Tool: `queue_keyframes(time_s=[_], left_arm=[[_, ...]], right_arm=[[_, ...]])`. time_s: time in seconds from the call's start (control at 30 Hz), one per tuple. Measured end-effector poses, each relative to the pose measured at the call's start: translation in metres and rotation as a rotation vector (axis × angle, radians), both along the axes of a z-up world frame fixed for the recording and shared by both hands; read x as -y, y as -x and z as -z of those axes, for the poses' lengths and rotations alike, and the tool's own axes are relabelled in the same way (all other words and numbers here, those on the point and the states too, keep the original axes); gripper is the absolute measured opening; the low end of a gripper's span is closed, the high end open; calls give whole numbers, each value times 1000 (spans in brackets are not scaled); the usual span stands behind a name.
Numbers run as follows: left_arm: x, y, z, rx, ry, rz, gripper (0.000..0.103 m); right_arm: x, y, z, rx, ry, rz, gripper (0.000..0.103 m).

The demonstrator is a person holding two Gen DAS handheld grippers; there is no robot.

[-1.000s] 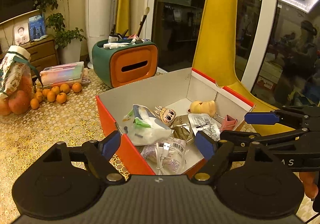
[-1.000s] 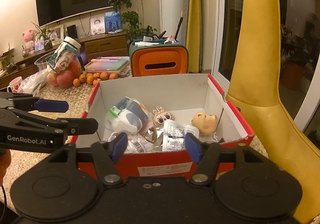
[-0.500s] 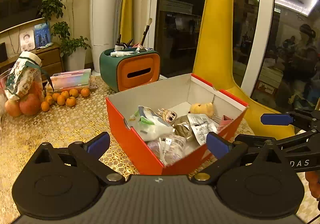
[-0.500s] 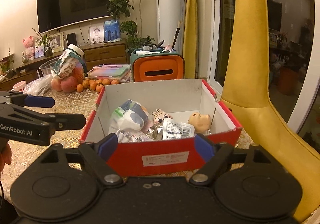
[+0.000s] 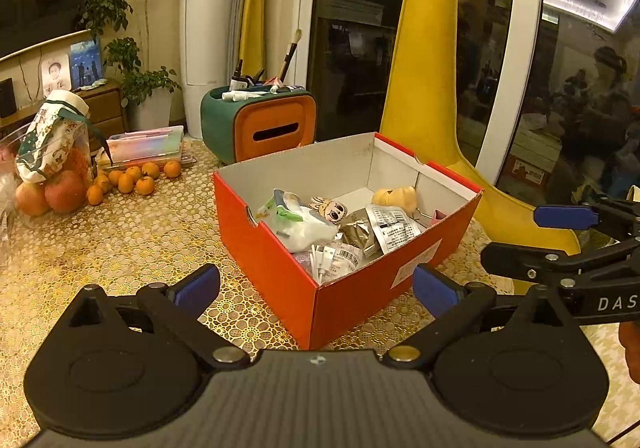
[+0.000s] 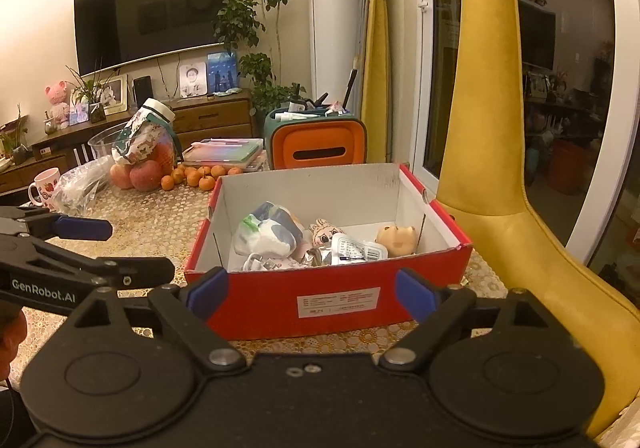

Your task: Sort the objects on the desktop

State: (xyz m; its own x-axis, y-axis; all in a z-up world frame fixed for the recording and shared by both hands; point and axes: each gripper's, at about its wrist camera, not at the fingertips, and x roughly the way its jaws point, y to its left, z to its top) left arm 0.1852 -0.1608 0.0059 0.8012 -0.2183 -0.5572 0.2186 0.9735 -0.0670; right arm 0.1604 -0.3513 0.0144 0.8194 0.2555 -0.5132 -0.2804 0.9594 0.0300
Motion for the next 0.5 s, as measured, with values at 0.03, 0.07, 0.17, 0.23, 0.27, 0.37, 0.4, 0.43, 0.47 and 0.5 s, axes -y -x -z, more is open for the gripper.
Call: queue_keyframes(time_s=[0.03, 0.07, 0.17, 0.23, 0.27, 0.37, 0.4, 0.43, 0.47, 0.5], left_arm=[[0, 0, 0, 0, -1, 0, 103], [0, 0, 1, -3, 1, 4, 103], [-1, 1, 2, -7, 5, 12, 103], [0, 2, 3, -8, 1, 14, 103], [0, 2, 4, -9, 0, 17, 103], [0, 3, 6, -14, 0, 21, 103], [0, 3, 6, -15, 2, 20, 103], [0, 3, 6, -17, 4, 21, 103], [0, 3, 7, -20, 7, 22, 103], [0, 3, 7, -21, 8, 22, 103]], right_arm=[[0, 2, 0, 0, 0, 2, 91], [0, 3, 1, -1, -1, 3, 91], [1, 5, 5, -11, -11, 15, 91], [2, 6, 7, -19, -21, 26, 91], [2, 7, 8, -23, -26, 31, 91], [4, 9, 11, -35, -39, 42, 91], [4, 10, 11, -37, -41, 45, 91], [4, 10, 12, -41, -41, 49, 91], [5, 11, 13, -45, -42, 52, 91], [5, 12, 14, -50, -45, 56, 91]])
